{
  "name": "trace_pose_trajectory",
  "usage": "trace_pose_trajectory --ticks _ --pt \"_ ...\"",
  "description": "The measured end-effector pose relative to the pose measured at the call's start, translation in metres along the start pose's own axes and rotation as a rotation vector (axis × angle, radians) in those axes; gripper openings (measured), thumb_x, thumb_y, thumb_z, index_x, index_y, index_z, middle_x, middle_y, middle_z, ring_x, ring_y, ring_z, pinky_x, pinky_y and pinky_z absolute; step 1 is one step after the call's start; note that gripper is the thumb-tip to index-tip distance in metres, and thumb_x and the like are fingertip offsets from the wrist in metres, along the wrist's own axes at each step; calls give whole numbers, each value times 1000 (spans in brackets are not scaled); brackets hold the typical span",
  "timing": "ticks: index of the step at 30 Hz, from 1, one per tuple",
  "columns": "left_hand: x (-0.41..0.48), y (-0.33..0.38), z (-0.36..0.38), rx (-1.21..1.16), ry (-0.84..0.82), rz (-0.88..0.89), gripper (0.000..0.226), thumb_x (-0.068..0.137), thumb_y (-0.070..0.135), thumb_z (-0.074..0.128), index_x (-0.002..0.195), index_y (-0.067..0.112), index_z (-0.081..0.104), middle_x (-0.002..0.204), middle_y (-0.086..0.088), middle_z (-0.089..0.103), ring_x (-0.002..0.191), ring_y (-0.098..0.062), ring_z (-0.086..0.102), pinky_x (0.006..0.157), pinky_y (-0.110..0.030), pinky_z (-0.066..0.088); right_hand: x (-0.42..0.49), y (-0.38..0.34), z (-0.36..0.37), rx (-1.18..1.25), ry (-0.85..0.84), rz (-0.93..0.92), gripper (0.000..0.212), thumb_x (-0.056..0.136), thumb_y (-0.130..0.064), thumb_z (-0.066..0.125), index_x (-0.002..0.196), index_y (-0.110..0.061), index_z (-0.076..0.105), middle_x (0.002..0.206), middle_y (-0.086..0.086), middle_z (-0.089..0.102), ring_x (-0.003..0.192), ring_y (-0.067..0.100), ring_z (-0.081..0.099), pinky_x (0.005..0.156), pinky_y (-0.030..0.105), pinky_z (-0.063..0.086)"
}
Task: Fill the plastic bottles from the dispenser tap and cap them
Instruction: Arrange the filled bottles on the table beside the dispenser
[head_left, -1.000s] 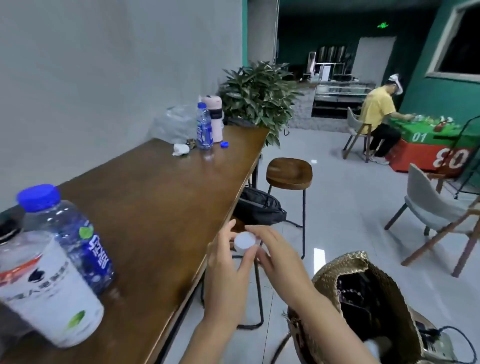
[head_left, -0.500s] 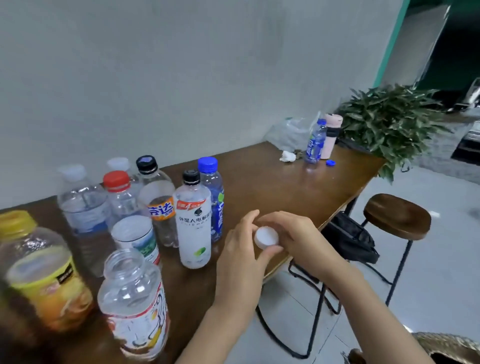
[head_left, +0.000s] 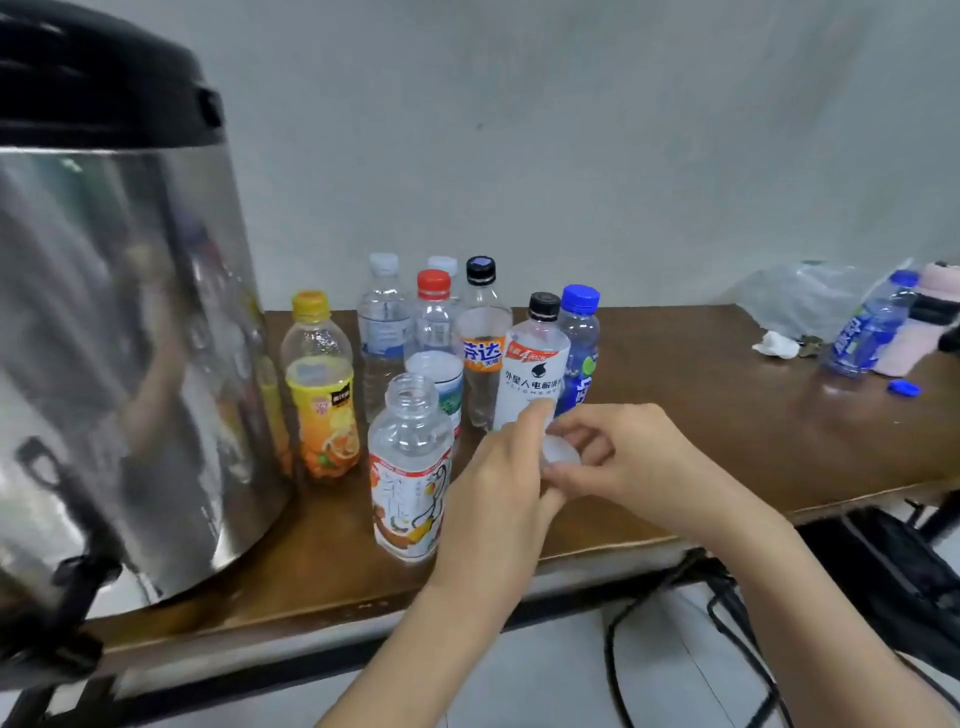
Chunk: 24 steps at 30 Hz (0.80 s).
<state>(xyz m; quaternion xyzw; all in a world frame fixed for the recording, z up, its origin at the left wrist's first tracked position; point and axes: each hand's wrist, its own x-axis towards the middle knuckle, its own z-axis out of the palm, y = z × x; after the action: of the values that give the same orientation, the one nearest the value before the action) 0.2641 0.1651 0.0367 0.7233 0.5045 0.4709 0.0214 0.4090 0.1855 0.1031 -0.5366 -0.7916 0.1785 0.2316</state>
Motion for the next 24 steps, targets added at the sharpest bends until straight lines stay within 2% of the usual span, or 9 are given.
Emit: trace_pose_trajectory --ticks 3,6,7,9,11,13,15,19,24 --pt "-6 -5 -20 27 122 66 76 72 27 84 133 27 38 112 -3 64 102 -21 63 81 -36 58 3 -19 7 90 6 -116 17 77 -28 76 92 -28 69 68 -25 64 63 0 61 62 11 46" --pt "-10 -18 -43 34 317 101 74 76 48 73 137 21 40 132 3 45 120 -11 43 103 -24 39 19 -37 5 204 25 -210 22 80 -20 79 101 -24 71 86 -14 68 75 5 62 68 15 50" --pt "-10 -26 -49 16 368 54 80 74 53 73 139 21 39 137 4 40 124 -9 37 108 -24 34 28 -43 3 217 23 -227 29 81 -20 79 108 -21 71 94 -10 68 80 6 62 73 18 53" --pt "-10 -43 -59 -48 373 -140 94 67 62 74 143 22 35 142 9 33 130 -9 32 113 -37 33 47 -54 -2 204 -15 -273 38 81 -20 79 118 -19 68 104 -3 68 88 6 61 82 21 53" --pt "-9 -58 -64 -97 273 -332 108 58 72 75 145 27 30 142 12 32 132 -12 33 111 -47 36 64 -66 -6 142 -77 -336 39 82 -20 79 119 -21 67 106 -7 67 95 8 61 88 27 53" --pt "-6 -67 -65 -126 181 -420 110 53 75 75 143 36 26 136 15 37 130 -10 39 108 -48 40 79 -78 -7 28 -153 -389 37 83 -21 78 118 -24 67 107 -11 67 98 7 61 91 35 52" --pt "-3 -69 -65 -152 122 -451 103 55 71 79 139 41 27 129 17 46 122 -9 49 103 -44 47 89 -87 -6 -65 -231 -422 35 85 -21 77 118 -26 67 112 -11 67 99 5 61 93 37 51" --pt "2 -67 -67 -186 95 -452 84 63 50 89 130 38 39 119 17 58 111 -6 58 86 -17 50 101 -95 -4 -120 -339 -461 32 85 -17 77 115 -26 68 111 -13 67 103 6 61 94 37 51" --pt "2 -66 -70 -190 120 -437 74 64 43 90 125 32 48 120 14 61 110 -6 59 89 -22 51 106 -101 -5 -216 -375 -483 37 84 -16 77 119 -23 68 114 -8 66 106 11 61 94 36 52"
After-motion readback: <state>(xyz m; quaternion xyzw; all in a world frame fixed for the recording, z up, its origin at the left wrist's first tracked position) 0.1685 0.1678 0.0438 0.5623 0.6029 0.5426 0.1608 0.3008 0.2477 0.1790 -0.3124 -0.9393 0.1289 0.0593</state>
